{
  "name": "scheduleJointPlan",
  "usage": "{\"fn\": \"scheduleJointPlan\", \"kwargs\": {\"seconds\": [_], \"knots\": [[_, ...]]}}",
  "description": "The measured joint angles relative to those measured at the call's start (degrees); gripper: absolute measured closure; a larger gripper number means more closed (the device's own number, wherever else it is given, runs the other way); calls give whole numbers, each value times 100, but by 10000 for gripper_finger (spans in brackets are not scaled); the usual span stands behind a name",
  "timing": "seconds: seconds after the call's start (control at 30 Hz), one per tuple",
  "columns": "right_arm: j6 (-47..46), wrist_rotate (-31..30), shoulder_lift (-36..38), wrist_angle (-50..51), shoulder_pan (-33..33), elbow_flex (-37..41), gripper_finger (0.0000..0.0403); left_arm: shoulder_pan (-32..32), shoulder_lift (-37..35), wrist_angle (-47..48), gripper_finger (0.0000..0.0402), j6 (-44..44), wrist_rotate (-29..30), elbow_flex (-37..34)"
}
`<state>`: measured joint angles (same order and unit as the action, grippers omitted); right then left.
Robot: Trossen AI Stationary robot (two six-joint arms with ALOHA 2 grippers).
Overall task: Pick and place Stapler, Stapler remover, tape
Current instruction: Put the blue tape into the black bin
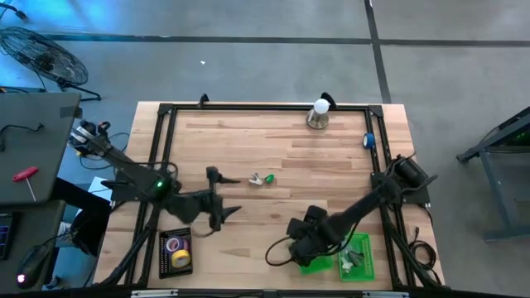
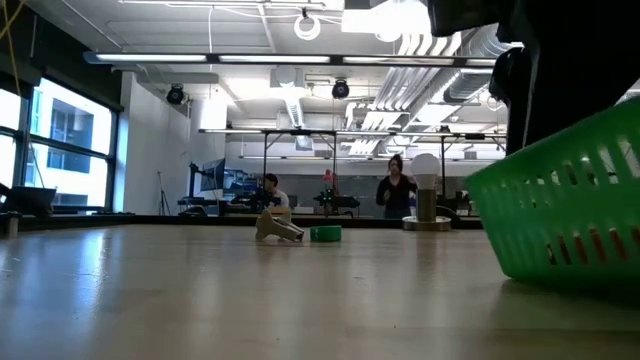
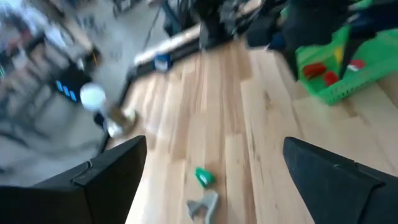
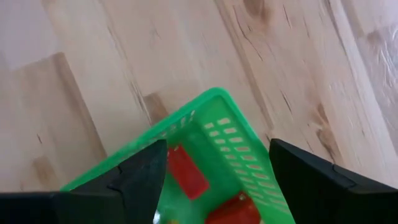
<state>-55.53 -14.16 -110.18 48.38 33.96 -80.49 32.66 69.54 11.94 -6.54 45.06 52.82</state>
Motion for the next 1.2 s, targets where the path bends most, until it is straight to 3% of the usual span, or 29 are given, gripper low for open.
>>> {"fn": "scheduleJointPlan", "kwargs": {"seconds": [0.23,0.37,0.5,0.7,0.8,0.9,1.2], "knots": [[36,108,308,-278,50,-2,128,-643,0,895,32,1082,-863,0],[39,-65,632,-288,171,-2,128,-639,0,1005,32,1245,-837,0],[15,-810,1060,144,235,-4,128,-590,0,973,32,1352,-766,0],[-669,-2300,1665,1915,51,-7,128,-483,0,894,32,1589,-699,0],[-1258,-2540,1915,2998,-216,-7,128,-310,0,907,32,1752,-695,0],[-2062,-2401,2098,4093,-598,-6,128,-47,16,919,32,1897,-652,0],[-2145,-2068,2862,4158,-2348,1133,128,687,87,1055,32,2526,-200,4]]}}
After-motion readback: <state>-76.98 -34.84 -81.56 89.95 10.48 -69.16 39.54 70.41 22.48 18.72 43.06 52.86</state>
